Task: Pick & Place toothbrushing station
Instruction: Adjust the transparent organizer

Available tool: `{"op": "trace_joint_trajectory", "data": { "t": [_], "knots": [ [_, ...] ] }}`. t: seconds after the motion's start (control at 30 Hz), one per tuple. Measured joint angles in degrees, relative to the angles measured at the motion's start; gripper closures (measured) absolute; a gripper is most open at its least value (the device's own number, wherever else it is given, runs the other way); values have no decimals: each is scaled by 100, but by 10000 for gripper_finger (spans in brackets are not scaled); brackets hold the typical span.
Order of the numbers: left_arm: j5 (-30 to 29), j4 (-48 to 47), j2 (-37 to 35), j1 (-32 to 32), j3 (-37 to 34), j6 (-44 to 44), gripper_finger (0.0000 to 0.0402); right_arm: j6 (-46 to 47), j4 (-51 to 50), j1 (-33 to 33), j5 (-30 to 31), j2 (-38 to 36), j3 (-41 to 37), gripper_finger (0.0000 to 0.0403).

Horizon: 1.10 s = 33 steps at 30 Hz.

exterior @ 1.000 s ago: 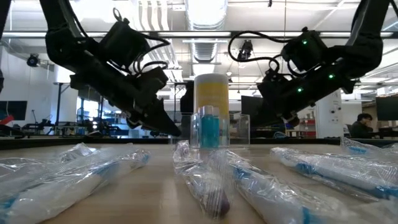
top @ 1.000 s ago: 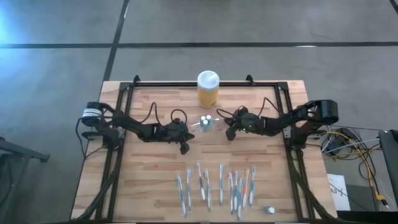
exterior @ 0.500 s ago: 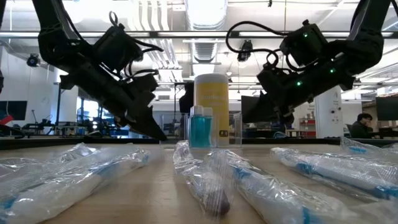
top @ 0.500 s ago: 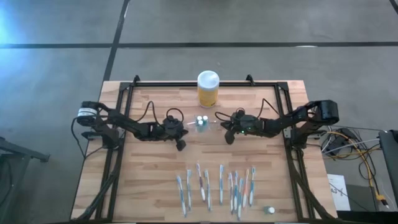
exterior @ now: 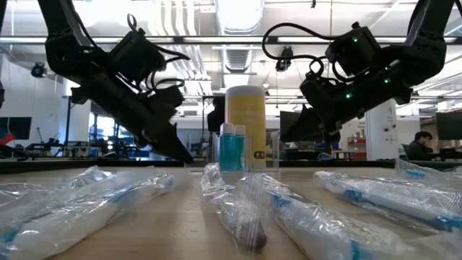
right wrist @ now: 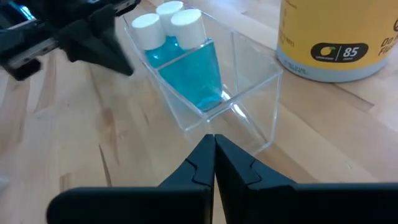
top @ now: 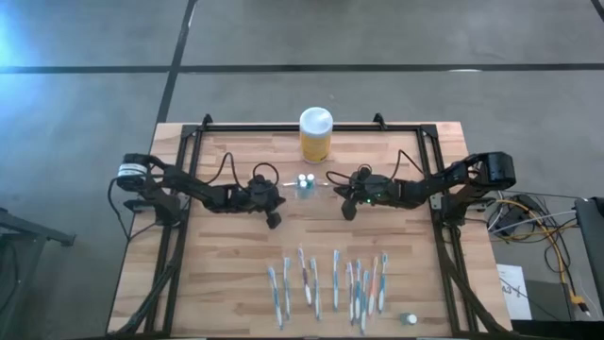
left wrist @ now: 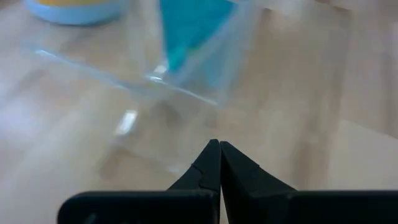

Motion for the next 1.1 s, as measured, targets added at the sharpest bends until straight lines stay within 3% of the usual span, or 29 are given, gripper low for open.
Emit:
{"op": "trace_joint_trajectory", "data": {
  "t": [0.1, 0.2, 0.53, 1.1],
  "knots": [
    [611, -72, -152, -135, 0, 20, 399, 0, -85, 0, -45, -14, 0, 394],
    [578, -542, -451, -293, 0, 14, 397, 1, -322, 0, -46, -89, 0, 394],
    [-1645, -2449, -1707, -339, -2, -806, 399, 2, -731, -2, 10, -426, -20, 394],
    [-972, -1759, -1089, 333, -2, -552, 400, -3, -750, -7, 340, -426, -31, 394]
  ]
}}
